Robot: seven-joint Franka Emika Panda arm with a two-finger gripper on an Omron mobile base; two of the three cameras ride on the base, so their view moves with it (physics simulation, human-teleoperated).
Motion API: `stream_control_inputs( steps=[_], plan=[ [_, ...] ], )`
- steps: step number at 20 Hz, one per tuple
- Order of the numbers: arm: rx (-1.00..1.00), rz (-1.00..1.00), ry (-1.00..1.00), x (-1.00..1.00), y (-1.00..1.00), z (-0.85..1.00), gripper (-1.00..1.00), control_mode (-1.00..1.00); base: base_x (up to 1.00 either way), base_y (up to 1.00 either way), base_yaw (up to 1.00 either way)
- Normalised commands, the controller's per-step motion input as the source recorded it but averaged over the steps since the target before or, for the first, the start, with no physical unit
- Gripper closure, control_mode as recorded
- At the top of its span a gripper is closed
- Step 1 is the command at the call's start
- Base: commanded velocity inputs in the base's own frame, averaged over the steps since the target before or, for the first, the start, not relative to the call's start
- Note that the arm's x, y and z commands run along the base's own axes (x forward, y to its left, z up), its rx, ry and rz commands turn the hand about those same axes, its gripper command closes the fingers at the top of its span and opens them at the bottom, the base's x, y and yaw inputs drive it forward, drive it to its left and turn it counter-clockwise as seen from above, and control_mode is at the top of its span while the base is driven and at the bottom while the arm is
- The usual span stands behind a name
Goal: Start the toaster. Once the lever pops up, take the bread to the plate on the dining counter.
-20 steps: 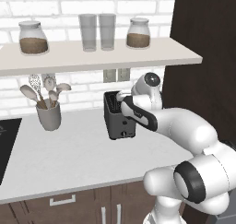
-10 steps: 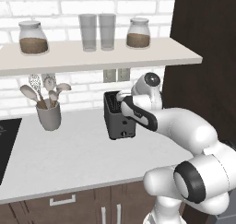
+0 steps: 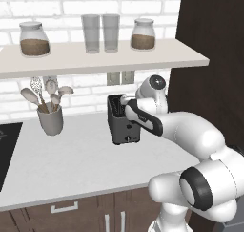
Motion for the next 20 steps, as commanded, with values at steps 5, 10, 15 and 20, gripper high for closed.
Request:
stream_control_inputs(
  steps=[5,10,15,20],
  plan=[
    [0.0,0.0,0.0,0.0,0.0,0.0,-1.0,-1.0,0.0,0.0,0.0],
    [0.0,0.0,0.0,0.0,0.0,0.0,-1.0,-1.0,0.0,0.0,0.0],
    [0.0,0.0,0.0,0.0,0.0,0.0,-1.0,-1.0,0.0,0.0,0.0],
    [0.0,0.0,0.0,0.0,0.0,0.0,-1.0,-1.0,0.0,0.0,0.0]
  ],
)
